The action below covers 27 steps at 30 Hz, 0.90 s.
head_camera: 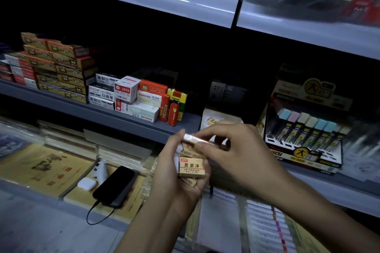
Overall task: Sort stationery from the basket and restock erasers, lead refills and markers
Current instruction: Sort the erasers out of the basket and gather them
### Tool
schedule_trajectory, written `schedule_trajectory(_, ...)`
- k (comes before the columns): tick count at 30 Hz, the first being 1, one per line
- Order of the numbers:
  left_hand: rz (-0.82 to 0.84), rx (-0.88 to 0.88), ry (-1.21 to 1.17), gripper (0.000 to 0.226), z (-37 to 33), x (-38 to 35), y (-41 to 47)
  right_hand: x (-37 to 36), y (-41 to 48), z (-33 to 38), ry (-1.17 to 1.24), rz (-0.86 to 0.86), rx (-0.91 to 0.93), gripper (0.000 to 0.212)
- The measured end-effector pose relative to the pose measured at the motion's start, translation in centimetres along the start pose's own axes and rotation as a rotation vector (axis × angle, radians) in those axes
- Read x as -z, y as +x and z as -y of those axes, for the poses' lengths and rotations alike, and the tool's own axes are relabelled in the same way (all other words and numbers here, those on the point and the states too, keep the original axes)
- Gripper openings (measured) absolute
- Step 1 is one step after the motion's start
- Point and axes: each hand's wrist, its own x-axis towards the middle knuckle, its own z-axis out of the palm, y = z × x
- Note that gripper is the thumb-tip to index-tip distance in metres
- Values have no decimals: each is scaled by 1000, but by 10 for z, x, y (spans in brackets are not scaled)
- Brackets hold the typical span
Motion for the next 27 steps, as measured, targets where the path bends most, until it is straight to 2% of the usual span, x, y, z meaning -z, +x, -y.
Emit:
schedule_trajectory(3,13,3,17,30,-3,1,-2,2,0,2,-84,-83,58,15)
schedule_trajectory(6,34,10,-18,34,-7,3,-3,5,19,-17,-63,-178,-23,12)
schedule_trajectory(9,37,-10,-34,36,-9,7,-4,2,48,-55,-275,-221,-139,15)
schedule_trajectory(12,70,-24,-36,33,-12,10,-5,-5,72,-81,-424,-164,-209,17)
schedule_trajectory(16,44,-71,-9,47,-15,13,-4,-13,85,-86,-448,2,-237,16)
schedule_trajectory(18,59,-74,2,48,-16,12,-6,-12,82,-81,-467,-46,-235,17)
schedule_trajectory(20,74,-69,-4,43,-17,12,-8,-10,71,-65,-378,-151,-191,14)
schedule_trajectory(22,86,-69,-14,40,-18,12,-7,-4,56,-38,-110,-156,-183,16)
schedule_trajectory(24,86,-101,8,41,-16,11,-6,1,39,-8,170,37,-227,19)
schedule_trajectory(26,65,-152,73,41,-14,10,-4,2,26,6,263,206,-201,15)
schedule_trajectory(27,49,-180,132,42,-12,11,-3,3,22,10,267,226,-187,12)
